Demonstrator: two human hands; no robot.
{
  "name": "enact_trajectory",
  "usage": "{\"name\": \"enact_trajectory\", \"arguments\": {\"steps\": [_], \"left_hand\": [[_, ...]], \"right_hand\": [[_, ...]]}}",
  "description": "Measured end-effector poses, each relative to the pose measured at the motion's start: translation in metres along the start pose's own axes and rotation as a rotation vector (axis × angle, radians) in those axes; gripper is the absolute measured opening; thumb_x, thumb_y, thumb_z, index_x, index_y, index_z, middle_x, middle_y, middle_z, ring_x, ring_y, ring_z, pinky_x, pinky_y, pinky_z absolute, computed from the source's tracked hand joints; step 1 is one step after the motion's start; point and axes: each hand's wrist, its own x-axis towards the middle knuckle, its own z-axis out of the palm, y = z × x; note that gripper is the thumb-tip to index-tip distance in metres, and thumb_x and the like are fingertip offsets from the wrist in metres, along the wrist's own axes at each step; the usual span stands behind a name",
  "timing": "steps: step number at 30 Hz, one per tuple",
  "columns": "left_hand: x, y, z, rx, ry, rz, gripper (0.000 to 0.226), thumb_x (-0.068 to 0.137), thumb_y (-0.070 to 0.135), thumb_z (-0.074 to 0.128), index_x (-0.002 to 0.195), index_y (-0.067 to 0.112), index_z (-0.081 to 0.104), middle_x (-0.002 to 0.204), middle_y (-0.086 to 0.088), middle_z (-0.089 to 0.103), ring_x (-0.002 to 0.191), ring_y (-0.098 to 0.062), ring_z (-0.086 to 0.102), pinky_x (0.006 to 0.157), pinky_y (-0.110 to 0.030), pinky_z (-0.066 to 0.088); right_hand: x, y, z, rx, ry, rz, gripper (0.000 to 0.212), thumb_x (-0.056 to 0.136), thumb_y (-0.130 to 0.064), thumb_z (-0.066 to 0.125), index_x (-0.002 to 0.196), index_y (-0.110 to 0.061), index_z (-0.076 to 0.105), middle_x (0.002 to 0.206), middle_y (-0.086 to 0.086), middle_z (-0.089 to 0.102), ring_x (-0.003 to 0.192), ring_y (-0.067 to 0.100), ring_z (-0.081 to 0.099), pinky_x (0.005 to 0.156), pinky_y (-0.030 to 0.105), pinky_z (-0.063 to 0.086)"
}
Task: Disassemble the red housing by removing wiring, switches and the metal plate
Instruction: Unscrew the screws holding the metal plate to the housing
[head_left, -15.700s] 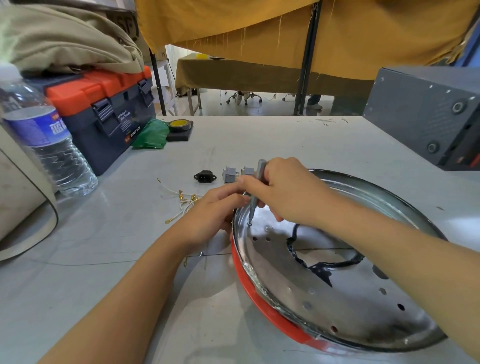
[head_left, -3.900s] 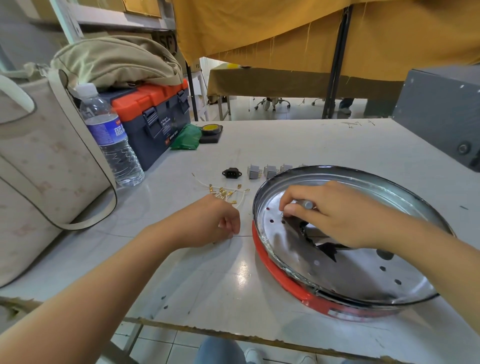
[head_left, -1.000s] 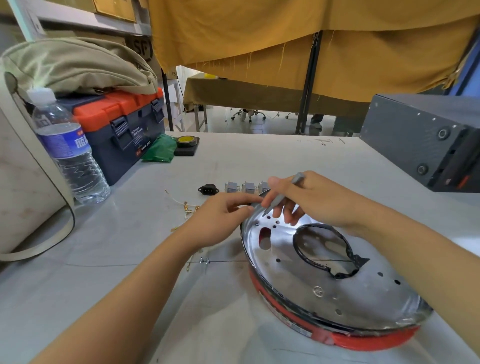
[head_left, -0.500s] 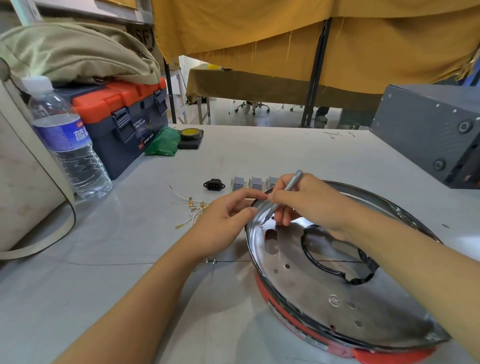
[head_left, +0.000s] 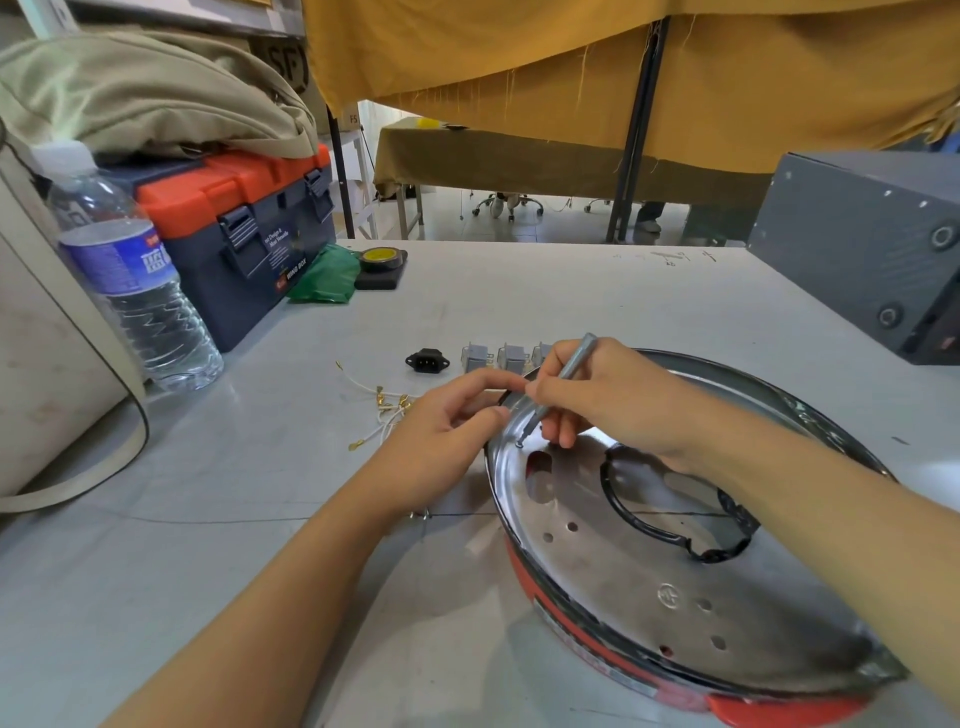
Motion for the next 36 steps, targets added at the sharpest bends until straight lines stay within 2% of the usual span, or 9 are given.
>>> {"name": "enact_trajectory", "arguments": {"steps": [3, 7, 11, 14, 18, 23, 29, 33, 36], "left_hand": [[0.0, 0.0, 0.001, -0.006, -0.006, 0.012, 0.031, 0.094, 0.004, 0.043, 0.113, 0.021, 0.06, 0.101, -0.002, 0.072, 0.097, -0.025, 0.065, 0.092, -0.038, 0.05], [-0.001, -0.001, 0.001, -0.013, -0.005, 0.032, 0.033, 0.094, 0.004, 0.044, 0.113, 0.025, 0.06, 0.101, 0.01, 0.072, 0.096, -0.005, 0.065, 0.083, -0.013, 0.049], [-0.001, -0.001, 0.001, -0.009, 0.024, 0.031, 0.035, 0.094, 0.008, 0.046, 0.109, 0.038, 0.057, 0.095, 0.016, 0.072, 0.089, 0.003, 0.063, 0.074, -0.003, 0.043], [0.0, -0.003, 0.002, -0.013, 0.037, 0.025, 0.031, 0.095, 0.011, 0.047, 0.112, 0.035, 0.056, 0.092, 0.014, 0.073, 0.085, 0.009, 0.061, 0.071, 0.001, 0.04], [0.0, -0.007, 0.001, -0.013, 0.038, 0.016, 0.029, 0.095, 0.012, 0.047, 0.116, 0.029, 0.057, 0.095, 0.016, 0.072, 0.094, 0.005, 0.061, 0.076, -0.002, 0.041], [0.002, -0.007, 0.001, -0.005, 0.035, 0.025, 0.031, 0.094, 0.009, 0.046, 0.115, 0.029, 0.058, 0.099, 0.018, 0.07, 0.1, 0.0, 0.061, 0.085, -0.009, 0.044], [0.002, -0.009, 0.0, -0.007, 0.028, 0.038, 0.031, 0.095, 0.007, 0.045, 0.115, 0.028, 0.058, 0.102, 0.014, 0.07, 0.102, 0.001, 0.061, 0.089, -0.013, 0.044], [0.002, -0.008, 0.001, -0.019, 0.016, 0.055, 0.03, 0.092, 0.01, 0.045, 0.115, 0.025, 0.059, 0.107, 0.01, 0.069, 0.107, -0.003, 0.06, 0.093, -0.018, 0.045], [0.002, -0.007, 0.002, -0.042, 0.017, 0.05, 0.028, 0.093, 0.005, 0.046, 0.112, 0.02, 0.06, 0.105, 0.009, 0.069, 0.106, -0.003, 0.061, 0.094, -0.019, 0.046]], "right_hand": [[0.0, -0.001, 0.001, -0.061, 0.008, -0.045, 0.021, 0.093, -0.02, 0.059, 0.073, -0.013, 0.055, 0.056, 0.003, 0.065, 0.049, 0.015, 0.058, 0.057, 0.025, 0.047], [-0.001, -0.004, 0.003, -0.159, 0.048, -0.099, 0.027, 0.09, -0.026, 0.065, 0.07, -0.009, 0.056, 0.043, -0.001, 0.058, 0.037, 0.007, 0.049, 0.044, 0.012, 0.038], [-0.002, -0.009, 0.003, -0.171, 0.091, -0.129, 0.025, 0.085, -0.026, 0.07, 0.068, -0.014, 0.058, 0.047, -0.001, 0.06, 0.038, 0.007, 0.049, 0.043, 0.013, 0.039], [-0.003, -0.013, 0.006, -0.307, 0.119, -0.16, 0.027, 0.085, -0.032, 0.069, 0.071, -0.011, 0.06, 0.05, 0.001, 0.062, 0.038, 0.002, 0.049, 0.042, 0.009, 0.035], [-0.001, -0.02, 0.008, -0.421, 0.073, -0.153, 0.028, 0.089, -0.032, 0.066, 0.072, -0.01, 0.058, 0.05, 0.003, 0.064, 0.035, 0.003, 0.049, 0.04, 0.012, 0.038], [0.007, -0.02, 0.01, -0.332, -0.049, -0.063, 0.03, 0.096, -0.02, 0.055, 0.071, -0.004, 0.056, 0.05, 0.003, 0.065, 0.034, 0.015, 0.056, 0.038, 0.017, 0.041], [0.004, -0.016, 0.012, -0.325, -0.025, -0.087, 0.024, 0.097, -0.023, 0.053, 0.077, -0.01, 0.051, 0.05, 0.002, 0.064, 0.036, 0.014, 0.056, 0.038, 0.018, 0.043], [0.003, -0.014, 0.014, -0.525, 0.086, -0.177, 0.035, 0.095, -0.041, 0.052, 0.076, -0.013, 0.058, 0.056, 0.002, 0.059, 0.049, 0.015, 0.055, 0.055, 0.031, 0.049], [-0.001, -0.014, 0.017, -0.548, 0.118, -0.236, 0.042, 0.095, -0.05, 0.044, 0.062, -0.025, 0.048, 0.052, -0.003, 0.052, 0.056, 0.018, 0.056, 0.062, 0.037, 0.049]]}}
